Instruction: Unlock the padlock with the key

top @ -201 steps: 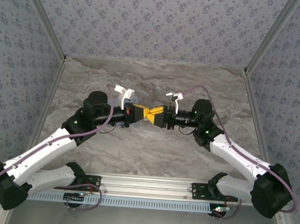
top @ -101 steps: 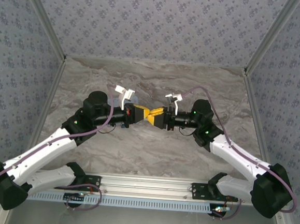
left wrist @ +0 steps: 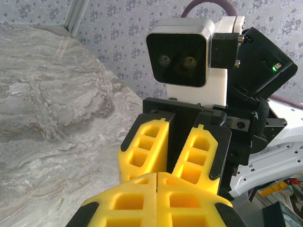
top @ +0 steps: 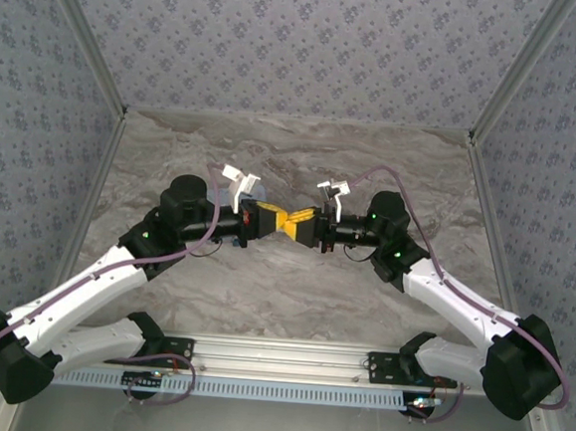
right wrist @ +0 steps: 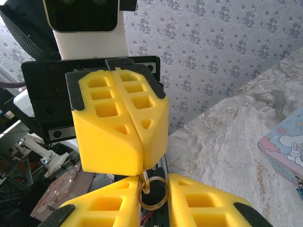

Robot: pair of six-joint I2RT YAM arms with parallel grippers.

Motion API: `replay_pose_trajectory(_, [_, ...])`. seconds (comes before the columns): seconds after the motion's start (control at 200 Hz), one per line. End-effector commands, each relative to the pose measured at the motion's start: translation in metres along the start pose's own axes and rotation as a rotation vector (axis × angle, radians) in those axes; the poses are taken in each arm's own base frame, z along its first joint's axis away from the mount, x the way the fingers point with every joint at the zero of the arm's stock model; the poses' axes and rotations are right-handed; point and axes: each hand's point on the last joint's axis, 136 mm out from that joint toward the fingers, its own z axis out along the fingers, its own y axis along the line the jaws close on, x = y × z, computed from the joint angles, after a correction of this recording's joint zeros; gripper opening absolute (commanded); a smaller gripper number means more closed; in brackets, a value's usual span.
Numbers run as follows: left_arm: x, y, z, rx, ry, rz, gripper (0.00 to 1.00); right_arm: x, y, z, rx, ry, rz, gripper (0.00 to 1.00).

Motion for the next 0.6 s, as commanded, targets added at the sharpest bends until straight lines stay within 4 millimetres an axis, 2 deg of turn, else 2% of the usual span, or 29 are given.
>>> replay_pose_trajectory(0.0, [-0.007,-0.021,-0.002,0.074,0.018,0.055,0.0,-0.012,0.004,-0.003,0.011,-0.025,-0.027,0.24])
replay_pose_trajectory(0.21, [-0.003,-0.018,0.0,0.07,0.041,0.063,0.0,-0.011,0.002,-0.004,0.016,-0.02,-0.017,0.23])
replay_pose_trajectory(0.445, [-0.003,-0.016,-0.001,0.053,0.05,0.076,0.0,-0.006,-0.003,-0.005,0.035,-0.009,-0.004,0.03])
replay_pose_trajectory(0.515, [-0.006,-0.015,-0.002,0.043,0.044,0.079,0.0,-0.002,-0.006,-0.005,0.049,0.0,0.007,0.0])
replay_pose_trajectory(0.595, [-0.011,-0.013,-0.004,0.03,0.032,0.082,0.09,0.003,-0.012,-0.006,0.069,0.01,0.02,0.0])
